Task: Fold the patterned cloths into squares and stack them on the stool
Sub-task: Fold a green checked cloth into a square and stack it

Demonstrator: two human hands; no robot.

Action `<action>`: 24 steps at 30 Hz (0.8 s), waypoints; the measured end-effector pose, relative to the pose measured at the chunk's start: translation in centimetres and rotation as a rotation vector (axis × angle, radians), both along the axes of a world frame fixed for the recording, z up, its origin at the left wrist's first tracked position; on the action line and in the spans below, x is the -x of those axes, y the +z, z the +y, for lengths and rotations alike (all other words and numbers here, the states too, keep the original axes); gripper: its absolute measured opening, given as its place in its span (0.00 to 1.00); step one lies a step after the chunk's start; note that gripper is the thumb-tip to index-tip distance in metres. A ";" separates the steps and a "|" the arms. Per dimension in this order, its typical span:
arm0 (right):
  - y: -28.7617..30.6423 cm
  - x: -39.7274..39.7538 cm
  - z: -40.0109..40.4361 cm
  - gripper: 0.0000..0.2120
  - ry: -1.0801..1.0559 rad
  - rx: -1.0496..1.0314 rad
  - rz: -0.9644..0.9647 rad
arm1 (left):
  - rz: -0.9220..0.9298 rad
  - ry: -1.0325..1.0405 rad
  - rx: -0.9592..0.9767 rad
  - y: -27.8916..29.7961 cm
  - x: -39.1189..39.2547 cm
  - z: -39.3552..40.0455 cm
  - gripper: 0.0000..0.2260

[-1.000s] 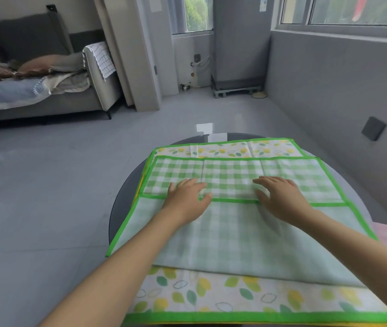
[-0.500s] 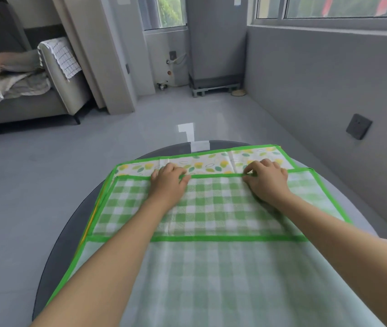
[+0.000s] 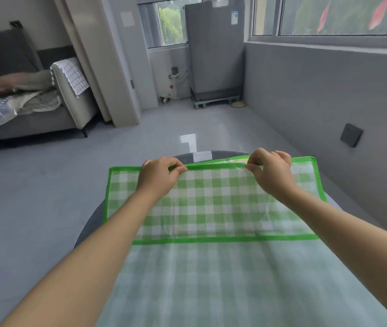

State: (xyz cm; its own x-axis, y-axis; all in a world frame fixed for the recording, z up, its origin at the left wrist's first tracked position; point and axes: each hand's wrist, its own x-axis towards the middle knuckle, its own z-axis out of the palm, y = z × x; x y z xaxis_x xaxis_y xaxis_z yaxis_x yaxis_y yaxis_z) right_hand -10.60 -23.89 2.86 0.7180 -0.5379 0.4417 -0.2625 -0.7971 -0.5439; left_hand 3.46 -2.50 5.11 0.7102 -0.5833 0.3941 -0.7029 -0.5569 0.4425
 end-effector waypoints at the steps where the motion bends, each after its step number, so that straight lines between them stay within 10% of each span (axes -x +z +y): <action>1: 1.0 0.8 0.3 0.05 0.017 0.016 -0.015 | 0.016 0.004 -0.018 1.1 0.7 0.6 0.08; 12: 7.1 11.1 6.2 0.05 0.193 0.022 0.058 | 0.140 -0.051 -0.143 6.6 9.1 8.0 0.05; 24: 2.5 17.8 9.6 0.06 0.385 0.033 0.475 | 0.321 -0.116 -0.235 -0.3 16.3 13.9 0.09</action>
State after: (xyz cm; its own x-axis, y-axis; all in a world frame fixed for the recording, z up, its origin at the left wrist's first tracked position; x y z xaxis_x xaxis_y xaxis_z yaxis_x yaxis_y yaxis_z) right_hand -28.44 -14.25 5.37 0.9806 -0.1922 0.0381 -0.1599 -0.8975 -0.4111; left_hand -12.86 11.38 4.79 0.6997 -0.7143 0.0099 -0.6138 -0.5941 0.5200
